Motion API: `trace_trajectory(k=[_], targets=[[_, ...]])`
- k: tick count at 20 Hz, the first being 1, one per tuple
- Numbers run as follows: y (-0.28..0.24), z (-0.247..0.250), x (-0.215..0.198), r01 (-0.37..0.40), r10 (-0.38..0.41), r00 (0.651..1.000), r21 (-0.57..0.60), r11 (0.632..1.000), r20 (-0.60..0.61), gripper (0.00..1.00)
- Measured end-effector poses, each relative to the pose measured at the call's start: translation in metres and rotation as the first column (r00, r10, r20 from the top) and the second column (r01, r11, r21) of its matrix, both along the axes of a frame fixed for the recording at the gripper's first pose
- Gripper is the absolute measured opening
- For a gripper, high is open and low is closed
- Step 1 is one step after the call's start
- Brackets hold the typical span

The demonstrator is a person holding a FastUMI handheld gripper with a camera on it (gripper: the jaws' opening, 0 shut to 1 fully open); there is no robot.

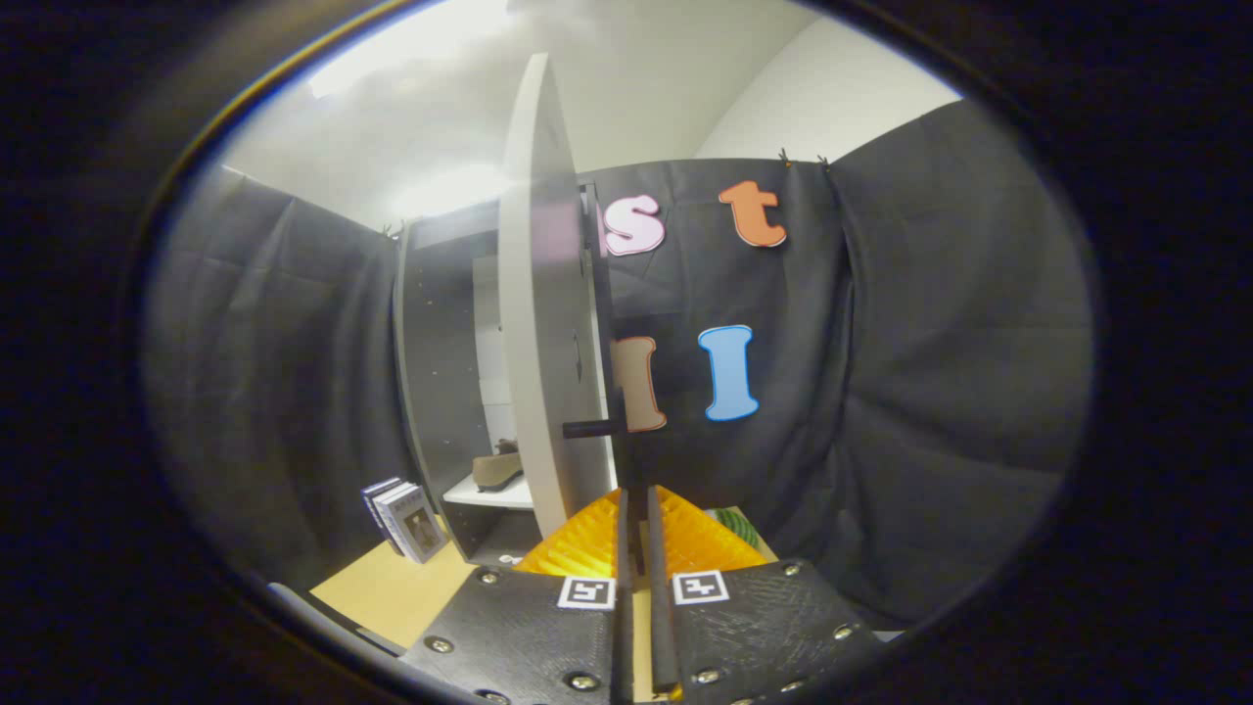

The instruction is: Open the shoe cabinet door, grab the shoes and put them into the shoe cabinet, then close the shoe cabinet door.

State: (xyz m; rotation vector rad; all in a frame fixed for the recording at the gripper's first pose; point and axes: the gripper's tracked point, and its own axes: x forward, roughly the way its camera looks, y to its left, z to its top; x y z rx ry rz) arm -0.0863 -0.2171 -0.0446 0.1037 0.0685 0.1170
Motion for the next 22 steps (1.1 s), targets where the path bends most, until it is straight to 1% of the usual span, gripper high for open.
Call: trace_trajectory(k=[2, 4, 6, 10, 12, 14, 17, 20, 22], targets=[[0.020, -0.003, -0.018, -0.029, 0.030, 0.999, 0.026, 0.999, -0.022, 0.07], [0.033, -0.010, -0.028, -0.022, 0.022, 0.999, 0.005, 1.000, -0.028, 0.07], [0.060, -0.019, -0.036, -0.030, 0.029, 0.999, -0.034, 0.999, -0.024, 0.07], [0.133, -0.056, -0.044, -0.063, 0.058, 0.995, -0.070, 0.996, -0.084, 0.07], [0.167, -0.076, -0.041, -0.078, 0.072, 0.991, -0.056, 0.995, -0.111, 0.07], [0.198, -0.101, -0.040, -0.096, 0.090, 0.985, -0.037, 0.995, -0.149, 0.07], [0.231, -0.154, -0.025, -0.099, 0.090, 0.974, -0.034, 0.994, -0.210, 0.07], [0.240, -0.215, -0.008, -0.080, 0.065, 0.960, -0.044, 0.996, -0.272, 0.07], [0.242, -0.261, 0.004, -0.079, 0.057, 0.942, -0.052, 0.996, -0.331, 0.08]])
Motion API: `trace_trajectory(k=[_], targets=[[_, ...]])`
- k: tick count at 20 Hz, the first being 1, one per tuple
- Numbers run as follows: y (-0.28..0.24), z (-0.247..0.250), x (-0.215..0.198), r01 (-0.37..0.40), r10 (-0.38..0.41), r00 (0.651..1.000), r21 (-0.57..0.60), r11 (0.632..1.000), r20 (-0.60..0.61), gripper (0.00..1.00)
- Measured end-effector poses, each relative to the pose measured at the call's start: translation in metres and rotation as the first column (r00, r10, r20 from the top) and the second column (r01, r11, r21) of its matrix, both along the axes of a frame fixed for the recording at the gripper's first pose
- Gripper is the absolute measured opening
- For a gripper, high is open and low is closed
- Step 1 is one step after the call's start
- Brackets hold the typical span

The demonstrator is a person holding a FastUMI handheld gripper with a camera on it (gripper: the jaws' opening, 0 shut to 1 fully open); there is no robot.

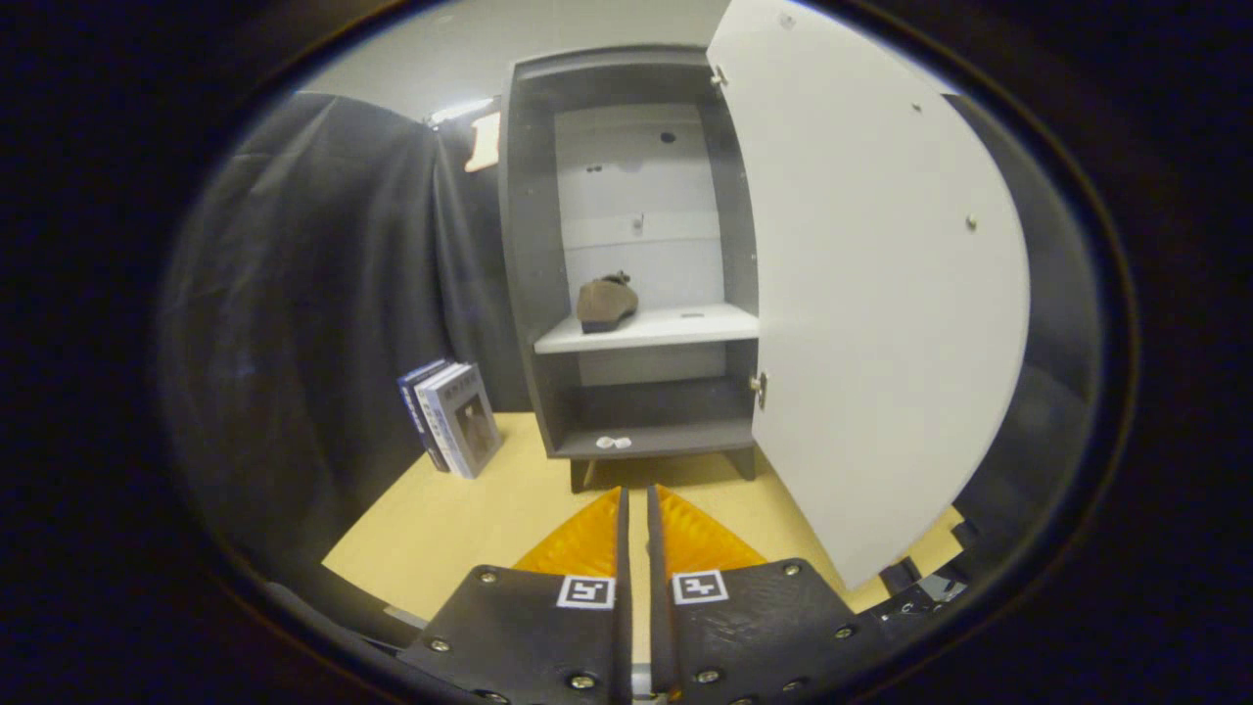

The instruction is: Open the shoe cabinet door, grab the shoes and put them into the shoe cabinet, then close the shoe cabinet door.

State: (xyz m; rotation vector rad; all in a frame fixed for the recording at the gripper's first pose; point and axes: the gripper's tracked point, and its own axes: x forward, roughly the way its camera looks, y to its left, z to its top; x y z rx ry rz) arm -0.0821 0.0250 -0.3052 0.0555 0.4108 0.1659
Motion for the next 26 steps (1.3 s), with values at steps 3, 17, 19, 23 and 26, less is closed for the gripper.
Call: trace_trajectory(k=[3, 17, 19, 23, 26], targets=[[0.002, -0.071, 0.015, -0.009, 0.007, 0.994, -0.010, 1.000, -0.108, 0.08], [0.003, -0.235, 0.049, -0.090, 0.025, 0.895, -0.125, 0.988, -0.446, 0.08], [0.006, -0.243, 0.053, -0.100, 0.026, 0.881, -0.133, 0.986, -0.472, 0.08], [0.004, -0.256, 0.062, -0.099, -0.004, 0.859, -0.172, 0.980, -0.513, 0.08], [0.004, -0.260, 0.067, -0.105, -0.021, 0.845, -0.205, 0.973, -0.534, 0.13]])
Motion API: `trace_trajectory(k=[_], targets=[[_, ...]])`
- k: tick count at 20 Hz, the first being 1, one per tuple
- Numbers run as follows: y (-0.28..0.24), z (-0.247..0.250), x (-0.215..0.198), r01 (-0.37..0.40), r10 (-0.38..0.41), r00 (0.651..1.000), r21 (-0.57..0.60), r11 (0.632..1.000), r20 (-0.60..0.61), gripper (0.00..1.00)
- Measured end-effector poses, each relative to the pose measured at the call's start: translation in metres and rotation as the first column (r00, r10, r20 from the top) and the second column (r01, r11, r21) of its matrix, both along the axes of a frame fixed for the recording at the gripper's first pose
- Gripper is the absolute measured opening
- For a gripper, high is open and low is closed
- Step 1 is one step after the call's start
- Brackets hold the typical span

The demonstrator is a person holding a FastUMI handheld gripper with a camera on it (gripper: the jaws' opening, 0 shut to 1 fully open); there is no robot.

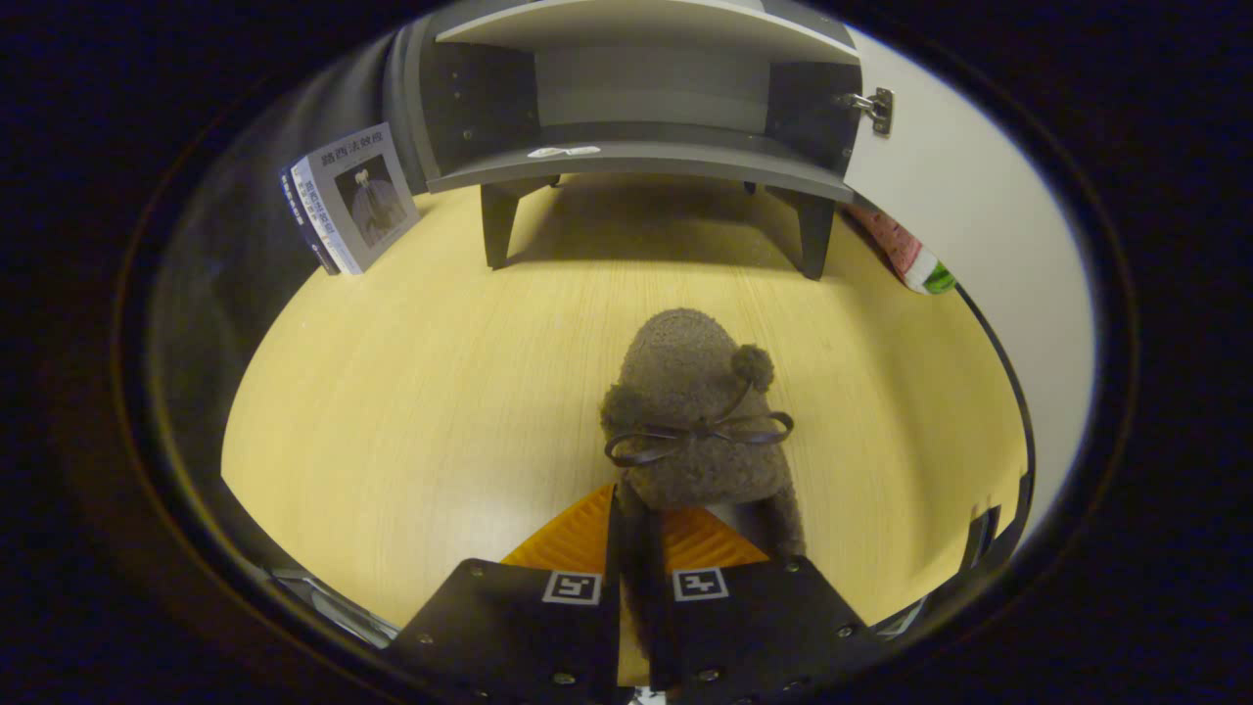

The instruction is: Open the shoe cabinet door, grab the shoes and put them into the shoe cabinet, then close the shoe cabinet door.

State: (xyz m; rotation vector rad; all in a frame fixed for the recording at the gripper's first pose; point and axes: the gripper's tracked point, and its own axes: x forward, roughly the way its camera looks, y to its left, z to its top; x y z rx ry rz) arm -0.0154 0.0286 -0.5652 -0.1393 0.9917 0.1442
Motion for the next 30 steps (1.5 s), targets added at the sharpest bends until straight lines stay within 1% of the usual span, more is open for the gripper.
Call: trace_trajectory(k=[5, 8, 11, 14, 16, 17, 22, 25, 30], targets=[[-0.001, -0.002, -0.001, 0.004, -0.006, 0.999, -0.072, 0.997, -0.033, 0.12], [0.000, -0.002, 0.001, -0.035, 0.032, 0.999, -0.092, 0.995, -0.034, 0.13], [0.000, -0.002, -0.002, -0.052, 0.049, 0.998, -0.093, 0.994, -0.040, 0.12], [0.000, -0.002, -0.001, -0.059, 0.057, 0.998, -0.083, 0.995, -0.029, 0.13], [-0.003, -0.002, 0.002, -0.043, 0.042, 0.999, -0.076, 0.996, -0.016, 0.12], [-0.003, -0.001, 0.001, -0.041, 0.040, 0.999, -0.071, 0.997, -0.019, 0.01], [-0.003, -0.001, 0.000, -0.050, 0.049, 0.999, -0.049, 0.998, -0.024, 0.00], [-0.005, 0.003, 0.000, -0.029, 0.028, 0.999, -0.013, 1.000, -0.036, 0.01], [-0.007, 0.046, 0.009, -0.036, 0.036, 0.999, 0.031, 0.999, 0.020, 0.00]])
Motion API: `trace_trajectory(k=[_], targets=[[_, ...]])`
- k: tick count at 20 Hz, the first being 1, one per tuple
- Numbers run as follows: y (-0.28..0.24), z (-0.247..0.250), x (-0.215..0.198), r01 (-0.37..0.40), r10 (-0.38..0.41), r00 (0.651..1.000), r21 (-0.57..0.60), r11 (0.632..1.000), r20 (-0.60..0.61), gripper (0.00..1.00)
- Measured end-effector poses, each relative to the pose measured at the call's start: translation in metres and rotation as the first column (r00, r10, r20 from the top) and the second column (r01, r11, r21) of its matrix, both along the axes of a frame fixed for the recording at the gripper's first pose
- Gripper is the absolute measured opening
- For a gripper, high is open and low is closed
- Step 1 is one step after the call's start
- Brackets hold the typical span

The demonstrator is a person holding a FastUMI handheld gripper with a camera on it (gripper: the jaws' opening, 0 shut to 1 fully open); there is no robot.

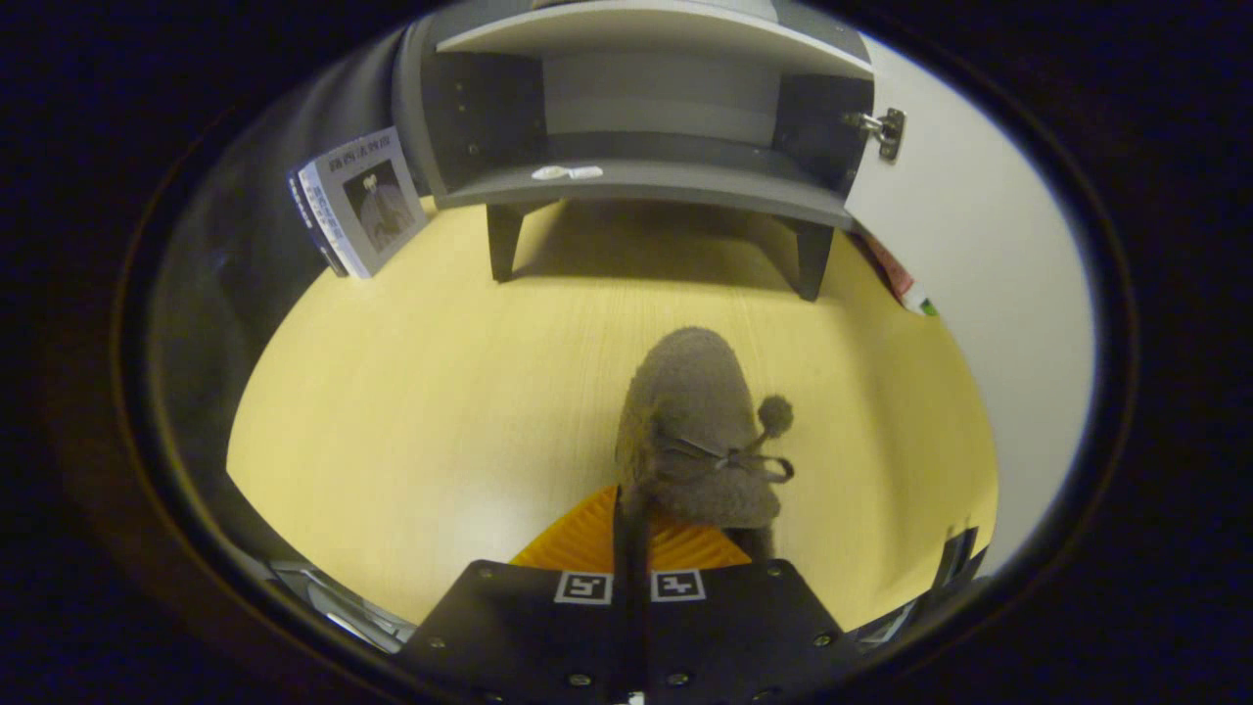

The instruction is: Open the shoe cabinet door, grab the shoes and put them into the shoe cabinet, then close the shoe cabinet door.

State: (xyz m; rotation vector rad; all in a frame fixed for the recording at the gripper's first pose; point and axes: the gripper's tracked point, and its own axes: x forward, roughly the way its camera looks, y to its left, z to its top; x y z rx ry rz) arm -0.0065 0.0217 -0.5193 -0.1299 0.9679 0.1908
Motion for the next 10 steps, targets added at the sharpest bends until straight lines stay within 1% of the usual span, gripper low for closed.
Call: trace_trajectory(k=[3, 8, 10], targets=[[-0.006, 0.040, 0.008, -0.008, 0.007, 0.999, 0.009, 1.000, 0.049, 0.00], [-0.009, 0.127, 0.018, -0.044, 0.036, 0.989, 0.055, 0.998, 0.147, 0.00], [-0.011, 0.160, 0.027, -0.053, 0.043, 0.981, 0.051, 0.997, 0.187, 0.00]])
